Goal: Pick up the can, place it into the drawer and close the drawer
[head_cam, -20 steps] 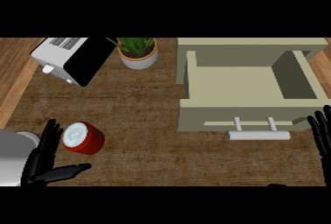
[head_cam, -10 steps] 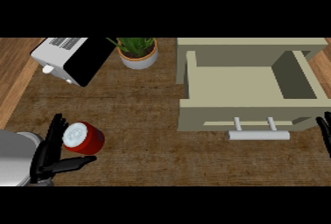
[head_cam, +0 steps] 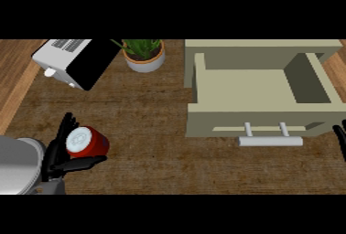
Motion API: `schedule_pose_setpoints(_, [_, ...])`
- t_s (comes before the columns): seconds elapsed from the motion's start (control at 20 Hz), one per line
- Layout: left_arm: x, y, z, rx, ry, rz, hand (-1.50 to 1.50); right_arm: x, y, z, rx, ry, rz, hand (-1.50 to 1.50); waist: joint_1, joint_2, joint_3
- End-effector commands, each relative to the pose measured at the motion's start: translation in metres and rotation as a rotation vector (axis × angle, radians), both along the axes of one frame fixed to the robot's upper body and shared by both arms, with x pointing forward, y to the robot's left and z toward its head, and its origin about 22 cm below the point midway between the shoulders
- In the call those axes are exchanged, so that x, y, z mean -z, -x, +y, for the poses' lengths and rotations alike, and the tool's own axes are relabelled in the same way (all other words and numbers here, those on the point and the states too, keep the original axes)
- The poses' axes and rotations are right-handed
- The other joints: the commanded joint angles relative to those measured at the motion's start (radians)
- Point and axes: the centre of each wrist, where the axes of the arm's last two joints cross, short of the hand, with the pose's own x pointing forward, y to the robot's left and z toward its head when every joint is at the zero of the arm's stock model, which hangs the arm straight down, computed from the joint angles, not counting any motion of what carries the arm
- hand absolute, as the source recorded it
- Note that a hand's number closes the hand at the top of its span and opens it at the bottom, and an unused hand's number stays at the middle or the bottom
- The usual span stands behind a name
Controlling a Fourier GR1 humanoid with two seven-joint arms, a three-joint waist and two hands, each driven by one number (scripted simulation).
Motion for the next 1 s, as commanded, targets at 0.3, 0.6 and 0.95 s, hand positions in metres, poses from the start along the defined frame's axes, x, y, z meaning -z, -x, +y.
schedule_pose_setpoints(0.3, [0.006, -0.023, -0.025, 0.044, 0.000, -0.015, -1.50, -0.009, -0.011, -0.016, -0.025, 0.002, -0.007, -1.50, -0.001, 0.001, 0.000])
schedule_pose_setpoints(0.6, [0.001, -0.022, -0.018, 0.071, 0.025, -0.032, 1.50, -0.005, -0.009, 0.005, -0.012, -0.023, -0.012, -1.50, 0.001, 0.000, 0.000])
schedule_pose_setpoints(0.95, [-0.004, -0.038, -0.024, 0.133, 0.100, -0.056, 1.50, 0.000, 0.010, 0.003, -0.010, -0.018, -0.022, -1.50, -0.002, 0.000, 0.000])
